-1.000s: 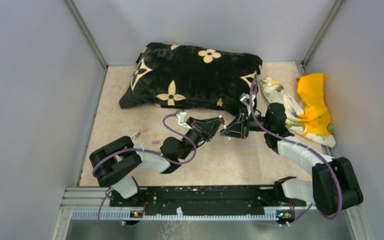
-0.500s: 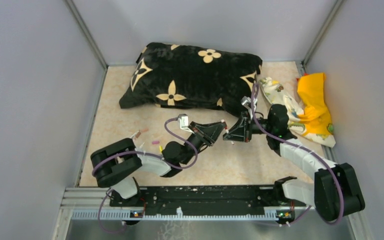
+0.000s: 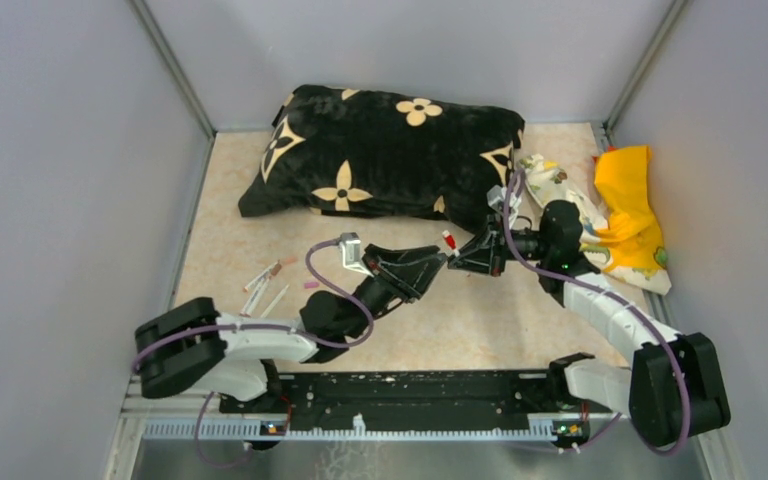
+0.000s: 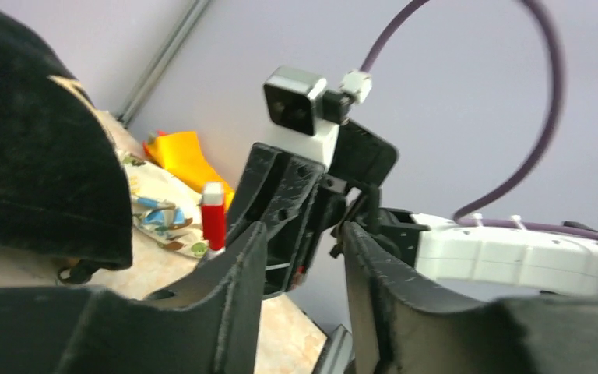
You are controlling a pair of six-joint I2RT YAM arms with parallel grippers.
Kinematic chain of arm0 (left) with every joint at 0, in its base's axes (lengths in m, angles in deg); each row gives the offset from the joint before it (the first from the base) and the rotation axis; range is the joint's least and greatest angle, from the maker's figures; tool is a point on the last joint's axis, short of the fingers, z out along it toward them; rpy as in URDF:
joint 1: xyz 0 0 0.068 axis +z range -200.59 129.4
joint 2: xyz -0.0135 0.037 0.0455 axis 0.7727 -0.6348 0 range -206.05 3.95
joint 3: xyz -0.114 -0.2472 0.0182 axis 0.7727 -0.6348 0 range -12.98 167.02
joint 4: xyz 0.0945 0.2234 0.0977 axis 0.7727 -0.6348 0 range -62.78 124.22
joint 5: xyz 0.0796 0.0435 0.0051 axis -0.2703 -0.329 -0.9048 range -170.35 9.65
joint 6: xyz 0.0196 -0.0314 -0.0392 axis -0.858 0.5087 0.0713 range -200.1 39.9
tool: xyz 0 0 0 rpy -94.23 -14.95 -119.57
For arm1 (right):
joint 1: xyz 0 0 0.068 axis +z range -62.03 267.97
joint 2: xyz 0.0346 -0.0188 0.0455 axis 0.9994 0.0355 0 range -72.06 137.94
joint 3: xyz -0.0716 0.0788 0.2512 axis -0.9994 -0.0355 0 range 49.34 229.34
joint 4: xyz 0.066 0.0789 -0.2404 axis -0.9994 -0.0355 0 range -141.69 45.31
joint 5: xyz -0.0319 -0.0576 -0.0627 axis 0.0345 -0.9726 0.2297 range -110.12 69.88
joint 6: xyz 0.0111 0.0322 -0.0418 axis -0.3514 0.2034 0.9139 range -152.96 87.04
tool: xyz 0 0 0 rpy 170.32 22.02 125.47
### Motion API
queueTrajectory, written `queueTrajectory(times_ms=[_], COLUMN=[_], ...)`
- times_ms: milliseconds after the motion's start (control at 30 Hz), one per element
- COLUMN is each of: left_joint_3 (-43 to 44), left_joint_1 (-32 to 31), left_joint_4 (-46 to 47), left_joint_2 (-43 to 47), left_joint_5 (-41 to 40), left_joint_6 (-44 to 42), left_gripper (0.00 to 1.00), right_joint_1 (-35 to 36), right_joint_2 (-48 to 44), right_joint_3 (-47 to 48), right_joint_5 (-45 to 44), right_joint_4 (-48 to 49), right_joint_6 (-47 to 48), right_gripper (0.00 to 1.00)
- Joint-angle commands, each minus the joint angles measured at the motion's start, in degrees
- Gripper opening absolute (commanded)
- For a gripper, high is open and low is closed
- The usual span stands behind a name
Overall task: Insert the pens into the pen caps
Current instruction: Insert the pen cap onto the pen, then press the pen cap onto the pen.
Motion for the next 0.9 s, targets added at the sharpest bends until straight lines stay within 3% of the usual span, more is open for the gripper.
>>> queueTrajectory(times_ms=[0, 167, 233, 333, 433, 567, 733, 867], left_joint_3=[0.2, -0.6, 0.5, 3.0, 7.4, 11.5, 12.8, 13.7], left_joint_1=[-0.5, -0.4, -0.2, 1.6, 5.5, 13.0, 15.7, 15.7], left_joint_4=[-9.4, -23.9, -33.0, -39.3, -44.8, -46.5, -41.6, -37.4], left_joint_2=[8.1, 18.1, 21.4, 24.0, 23.0, 18.8, 13.4, 8.9], left_joint_5=[-1.4, -2.5, -3.6, 1.6, 11.9, 25.6, 26.1, 26.2], left_joint_6=[-3.4, -3.1, -2.0, -5.0, -6.3, -1.5, 2.6, 4.0], left_gripper=[0.51, 0.67, 0.8, 0.97, 0.98, 0.98, 0.98, 0.91], right_joint_1=[-0.4, -0.5, -0.6, -0.6, -0.6, -0.5, -0.3, -0.3], right_joint_2=[-2.1, -2.7, -2.9, -2.7, -2.2, -1.5, -0.4, 0.7], right_joint_3=[2.4, 3.1, 3.3, 3.2, 3.3, 3.5, 3.7, 4.1], right_joint_5=[-0.5, 2.4, 4.4, 7.6, 8.5, 8.8, 7.7, 6.5], right_joint_4=[-0.7, -4.3, -5.4, -5.5, -5.5, -5.2, -4.0, -4.0], right_joint_6=[4.9, 8.5, 9.9, 10.6, 10.2, 9.3, 7.2, 5.9], right_gripper=[0.0, 0.0, 0.0, 0.0, 0.0, 0.0, 0.0, 0.0])
